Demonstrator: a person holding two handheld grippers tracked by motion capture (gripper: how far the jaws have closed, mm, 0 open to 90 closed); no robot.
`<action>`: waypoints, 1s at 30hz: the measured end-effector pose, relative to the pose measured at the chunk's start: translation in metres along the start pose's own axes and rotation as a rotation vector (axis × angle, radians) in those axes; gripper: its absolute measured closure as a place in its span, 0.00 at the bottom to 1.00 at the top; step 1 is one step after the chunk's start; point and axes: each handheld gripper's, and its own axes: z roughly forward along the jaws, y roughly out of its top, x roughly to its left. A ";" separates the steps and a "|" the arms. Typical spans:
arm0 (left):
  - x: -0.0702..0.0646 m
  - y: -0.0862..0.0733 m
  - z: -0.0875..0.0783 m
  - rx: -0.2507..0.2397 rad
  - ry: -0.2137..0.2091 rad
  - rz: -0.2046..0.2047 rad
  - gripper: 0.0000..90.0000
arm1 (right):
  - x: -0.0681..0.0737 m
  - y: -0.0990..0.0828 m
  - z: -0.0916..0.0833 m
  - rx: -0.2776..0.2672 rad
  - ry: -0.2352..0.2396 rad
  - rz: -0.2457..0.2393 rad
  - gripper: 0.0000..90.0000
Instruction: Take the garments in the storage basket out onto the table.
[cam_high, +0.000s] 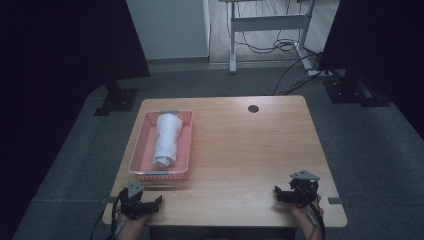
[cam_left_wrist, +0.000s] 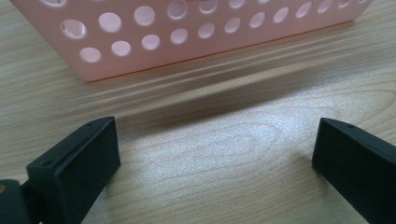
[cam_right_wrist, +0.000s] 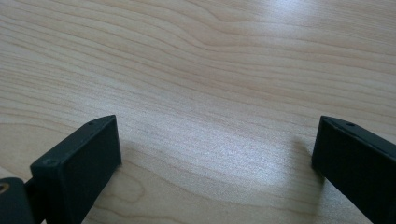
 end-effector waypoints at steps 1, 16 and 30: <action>0.000 0.000 0.000 0.001 0.000 -0.001 0.01 | 0.000 0.000 0.000 0.000 0.000 0.000 0.01; 0.000 0.002 -0.002 0.015 0.009 -0.009 0.06 | 0.000 0.000 0.000 0.000 0.000 0.000 0.01; 0.001 0.008 -0.012 -0.002 0.016 -0.027 0.08 | 0.000 0.000 0.000 0.000 0.000 0.000 0.01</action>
